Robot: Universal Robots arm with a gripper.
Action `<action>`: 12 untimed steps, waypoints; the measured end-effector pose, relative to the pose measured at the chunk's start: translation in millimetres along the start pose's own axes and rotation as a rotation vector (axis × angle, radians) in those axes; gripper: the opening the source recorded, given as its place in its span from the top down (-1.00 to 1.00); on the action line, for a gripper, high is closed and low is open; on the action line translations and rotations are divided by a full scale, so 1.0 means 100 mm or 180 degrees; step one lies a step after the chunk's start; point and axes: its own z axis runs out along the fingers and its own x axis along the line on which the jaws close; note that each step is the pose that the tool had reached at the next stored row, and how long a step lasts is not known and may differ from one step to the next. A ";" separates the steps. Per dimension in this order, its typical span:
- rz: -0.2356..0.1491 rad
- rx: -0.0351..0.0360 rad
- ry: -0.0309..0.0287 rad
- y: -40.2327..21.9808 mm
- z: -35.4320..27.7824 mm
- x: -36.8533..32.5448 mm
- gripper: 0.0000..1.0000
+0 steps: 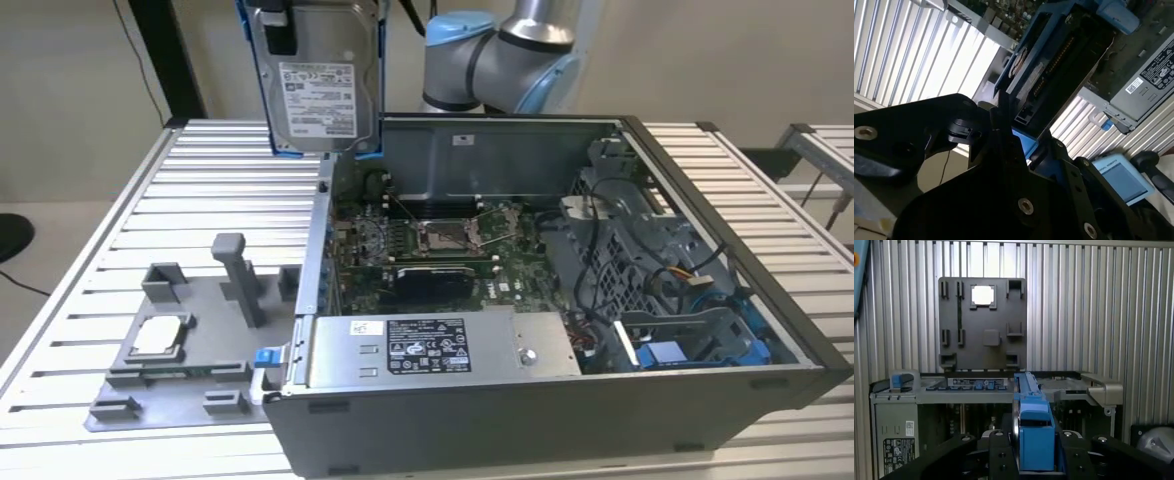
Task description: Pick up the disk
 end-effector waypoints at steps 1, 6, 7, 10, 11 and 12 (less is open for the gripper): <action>0.0000 -0.0001 0.0000 -0.045 0.001 0.000 1.00; 0.0000 -0.0003 0.0000 -0.270 0.003 -0.001 1.00; 0.0000 -0.0004 0.0000 -0.315 0.003 0.000 1.00; 0.0000 -0.0006 0.0000 -0.454 0.004 0.007 1.00; 0.0001 -0.0006 0.0000 -0.500 0.004 0.010 1.00; 0.0000 -0.0007 0.0000 -0.544 0.004 0.015 1.00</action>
